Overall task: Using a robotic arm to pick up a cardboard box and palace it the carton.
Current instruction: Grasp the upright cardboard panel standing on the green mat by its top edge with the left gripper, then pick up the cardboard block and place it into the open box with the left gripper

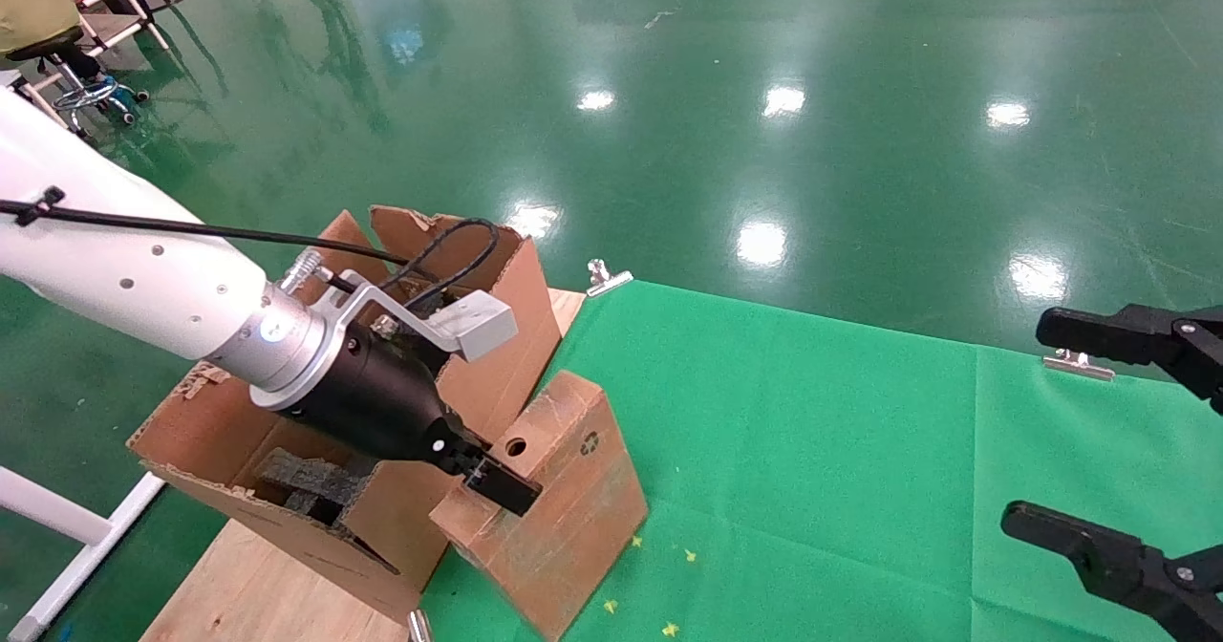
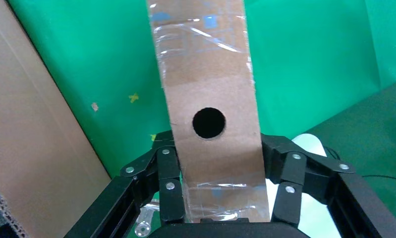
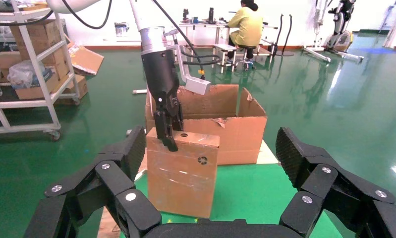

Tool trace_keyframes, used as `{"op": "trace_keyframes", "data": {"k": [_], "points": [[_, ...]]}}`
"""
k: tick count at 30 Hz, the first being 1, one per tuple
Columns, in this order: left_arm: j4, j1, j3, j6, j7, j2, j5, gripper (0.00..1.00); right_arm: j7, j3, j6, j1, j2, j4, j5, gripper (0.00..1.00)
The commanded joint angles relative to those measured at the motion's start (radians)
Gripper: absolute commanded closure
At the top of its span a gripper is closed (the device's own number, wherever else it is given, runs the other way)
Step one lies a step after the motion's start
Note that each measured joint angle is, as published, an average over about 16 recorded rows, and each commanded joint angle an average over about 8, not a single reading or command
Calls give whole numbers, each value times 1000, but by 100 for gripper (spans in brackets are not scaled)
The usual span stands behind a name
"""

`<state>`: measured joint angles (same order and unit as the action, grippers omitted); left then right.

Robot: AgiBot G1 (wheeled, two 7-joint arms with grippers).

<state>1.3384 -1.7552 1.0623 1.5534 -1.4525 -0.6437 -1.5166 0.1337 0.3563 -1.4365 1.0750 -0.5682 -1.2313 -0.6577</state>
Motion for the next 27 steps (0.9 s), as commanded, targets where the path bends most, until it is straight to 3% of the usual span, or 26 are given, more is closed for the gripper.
{"op": "trace_keyframes", "data": {"k": [1, 8, 16, 27], "points": [[1, 1, 0, 1, -1, 0, -1, 100, 0, 0, 0, 0, 0, 0, 0, 0], [-24, -31, -25, -15, 37, 11, 33, 100, 0, 0, 0, 0, 0, 0, 0, 0], [-141, -170, -127, -39, 178, 55, 100, 100, 0, 0, 0, 0, 0, 0, 0, 0], [-445, -370, -159, -43, 361, 107, -60, 100, 0, 0, 0, 0, 0, 0, 0, 0]]}}
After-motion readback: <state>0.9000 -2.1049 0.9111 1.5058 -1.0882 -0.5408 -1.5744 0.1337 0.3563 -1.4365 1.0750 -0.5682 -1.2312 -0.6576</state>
